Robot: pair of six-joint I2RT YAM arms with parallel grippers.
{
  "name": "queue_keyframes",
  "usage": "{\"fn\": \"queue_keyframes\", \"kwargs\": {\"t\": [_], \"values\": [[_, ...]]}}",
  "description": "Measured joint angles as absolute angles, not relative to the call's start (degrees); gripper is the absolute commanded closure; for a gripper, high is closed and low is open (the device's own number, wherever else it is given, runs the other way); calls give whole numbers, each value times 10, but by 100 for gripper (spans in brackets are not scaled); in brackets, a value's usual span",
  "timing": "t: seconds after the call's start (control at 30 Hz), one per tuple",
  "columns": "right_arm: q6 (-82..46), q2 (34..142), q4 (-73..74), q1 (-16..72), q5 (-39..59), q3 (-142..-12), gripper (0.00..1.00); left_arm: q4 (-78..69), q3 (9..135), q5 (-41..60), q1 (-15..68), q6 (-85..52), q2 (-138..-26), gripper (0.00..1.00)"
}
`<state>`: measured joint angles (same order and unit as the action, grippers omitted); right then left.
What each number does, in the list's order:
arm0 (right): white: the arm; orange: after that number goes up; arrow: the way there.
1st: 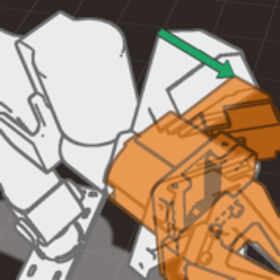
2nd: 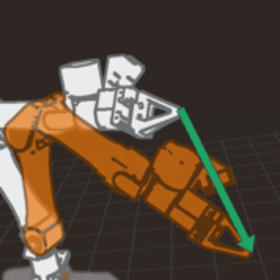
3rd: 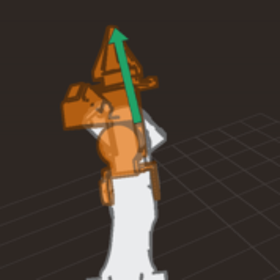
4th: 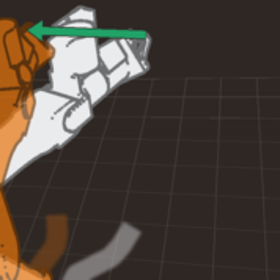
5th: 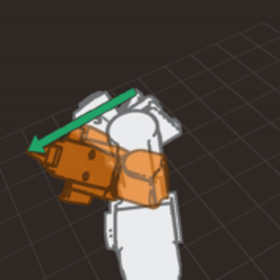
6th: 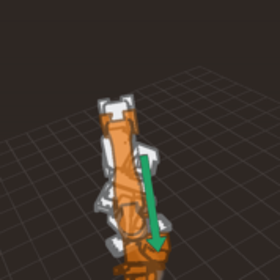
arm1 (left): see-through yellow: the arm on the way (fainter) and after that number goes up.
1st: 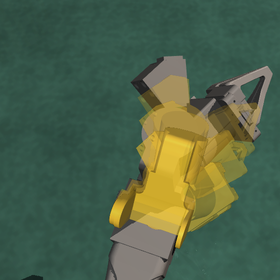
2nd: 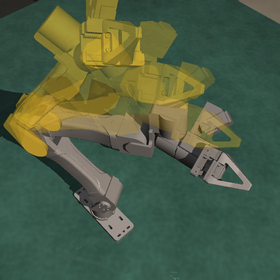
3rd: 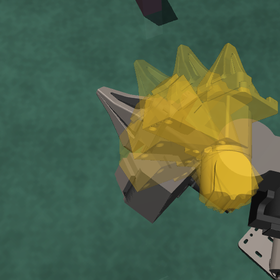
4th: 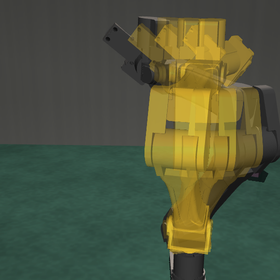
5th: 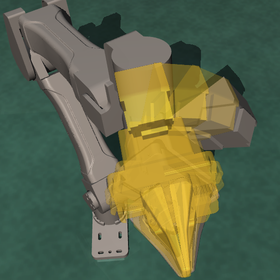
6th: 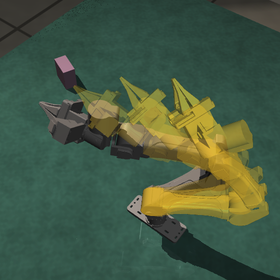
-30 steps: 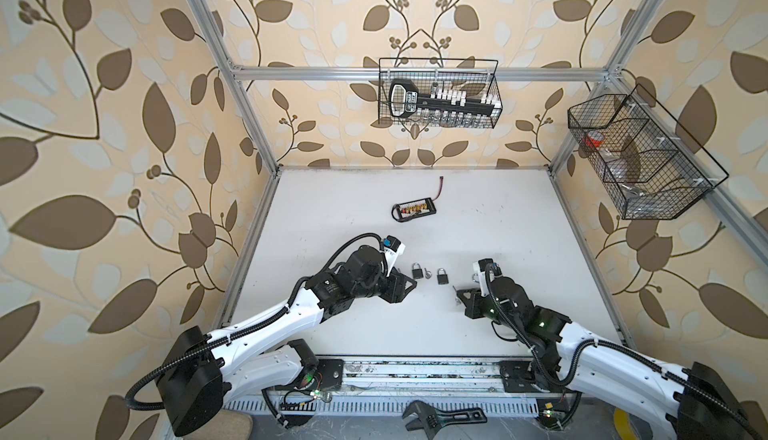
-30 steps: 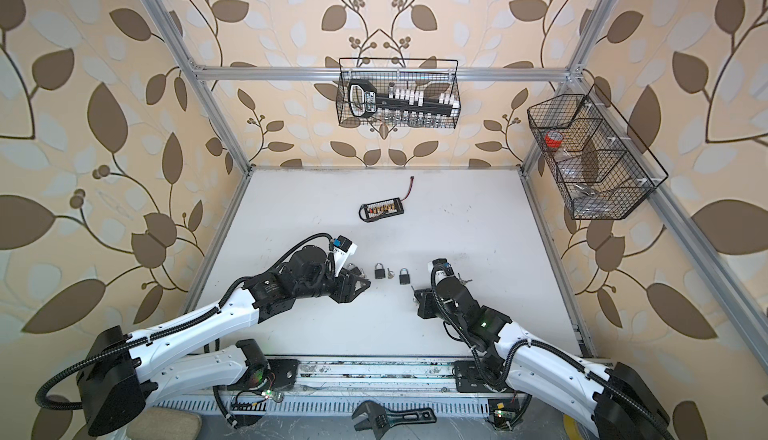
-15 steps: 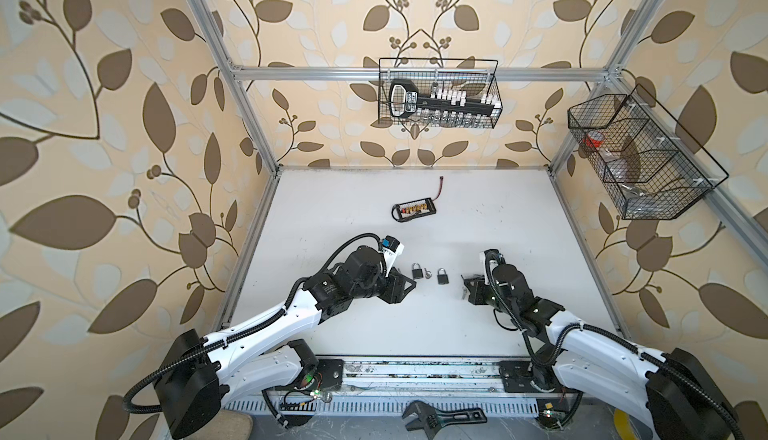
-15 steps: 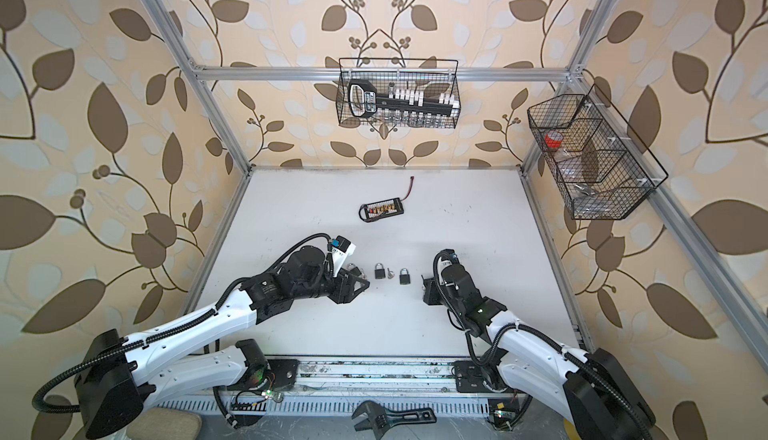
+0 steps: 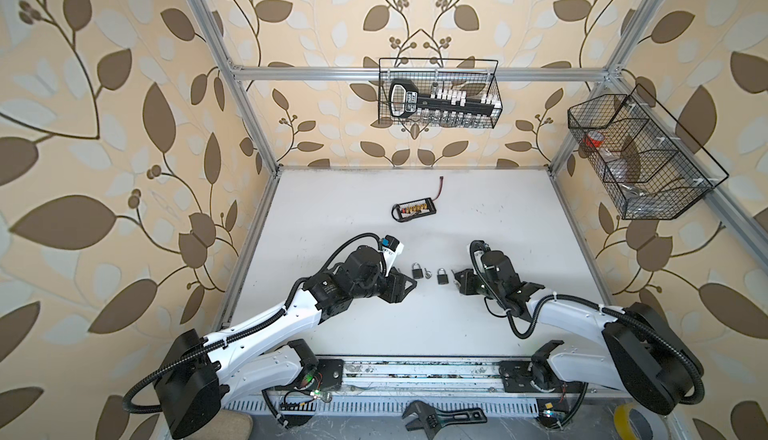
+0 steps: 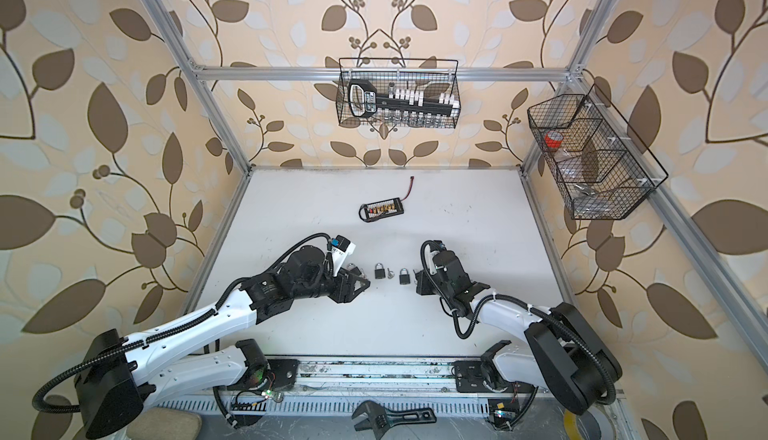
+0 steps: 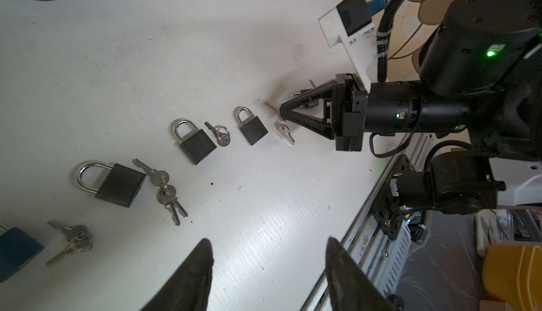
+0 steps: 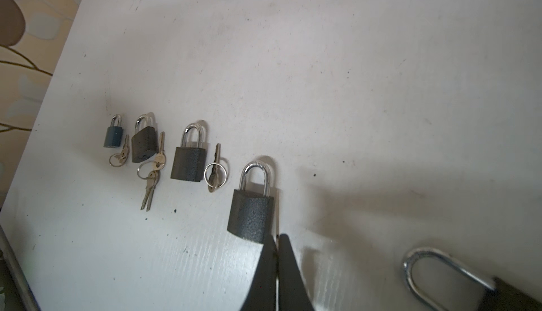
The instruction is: Lock with the key
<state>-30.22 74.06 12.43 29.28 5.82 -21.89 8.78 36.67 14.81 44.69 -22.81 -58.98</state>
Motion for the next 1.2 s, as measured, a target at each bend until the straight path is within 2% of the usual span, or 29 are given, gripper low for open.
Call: {"fn": "queue_keyframes", "kwargs": {"t": [0.13,0.3,0.47,0.63,0.73,0.9,0.93,1.0,1.03,1.1,1.2], "values": [[-301,757,131,291,62,-219,100,88,367,150,447,-230,-590,39],[-296,744,131,291,62,-219,73,88,367,150,447,-231,-590,38],[-291,669,118,291,57,-219,63,84,367,157,447,-231,-595,38],[-289,589,76,291,22,-219,58,70,367,175,447,-232,-615,38],[-294,561,40,289,-15,-219,41,55,367,180,456,-237,-632,38],[-315,536,-12,288,-74,-219,3,45,376,180,493,-240,-677,38],[-316,528,-22,288,-82,-219,0,44,380,180,501,-240,-686,38],[-322,505,-37,288,-95,-219,1,41,390,180,515,-241,-700,38],[-323,493,-41,287,-99,-219,4,37,397,180,522,-241,-708,38],[-320,482,-55,282,-102,-222,17,28,412,180,534,-241,-725,38],[-316,504,-92,260,-98,-245,28,10,442,180,550,-241,-759,38]]}}
